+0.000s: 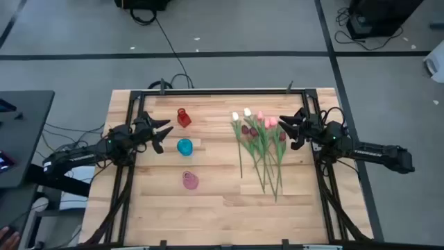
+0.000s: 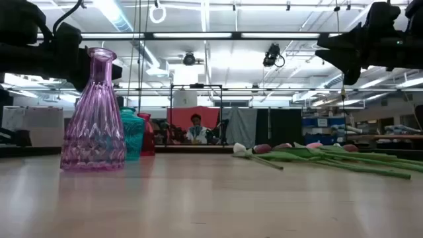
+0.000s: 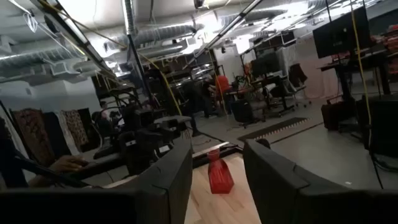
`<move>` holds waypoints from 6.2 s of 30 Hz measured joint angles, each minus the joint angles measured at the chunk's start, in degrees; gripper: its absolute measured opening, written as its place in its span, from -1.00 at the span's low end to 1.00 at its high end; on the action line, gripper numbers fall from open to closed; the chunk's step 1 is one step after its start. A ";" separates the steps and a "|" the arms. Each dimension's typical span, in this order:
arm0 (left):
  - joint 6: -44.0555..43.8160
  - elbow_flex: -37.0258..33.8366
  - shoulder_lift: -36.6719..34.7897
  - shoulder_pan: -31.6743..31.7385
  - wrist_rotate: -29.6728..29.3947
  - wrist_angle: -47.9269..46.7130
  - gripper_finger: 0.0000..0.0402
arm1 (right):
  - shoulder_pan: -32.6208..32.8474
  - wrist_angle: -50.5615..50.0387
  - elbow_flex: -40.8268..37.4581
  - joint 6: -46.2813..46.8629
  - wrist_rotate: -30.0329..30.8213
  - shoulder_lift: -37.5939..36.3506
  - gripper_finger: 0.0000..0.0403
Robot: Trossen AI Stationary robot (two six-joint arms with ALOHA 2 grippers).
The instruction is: Sort flowers into vase by color
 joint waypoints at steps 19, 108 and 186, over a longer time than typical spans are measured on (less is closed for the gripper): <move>0.00 -0.01 -0.01 0.00 -0.01 0.01 -0.17 | 0.01 0.00 0.01 0.00 0.00 0.00 -0.23; -17.32 2.81 6.04 -0.02 9.94 12.09 -0.17 | 0.01 1.95 -0.01 0.00 0.02 0.01 -0.23; -31.85 95.61 115.17 -15.30 -11.10 -26.43 -0.17 | 1.30 -21.81 10.92 -10.58 -2.94 4.79 -0.23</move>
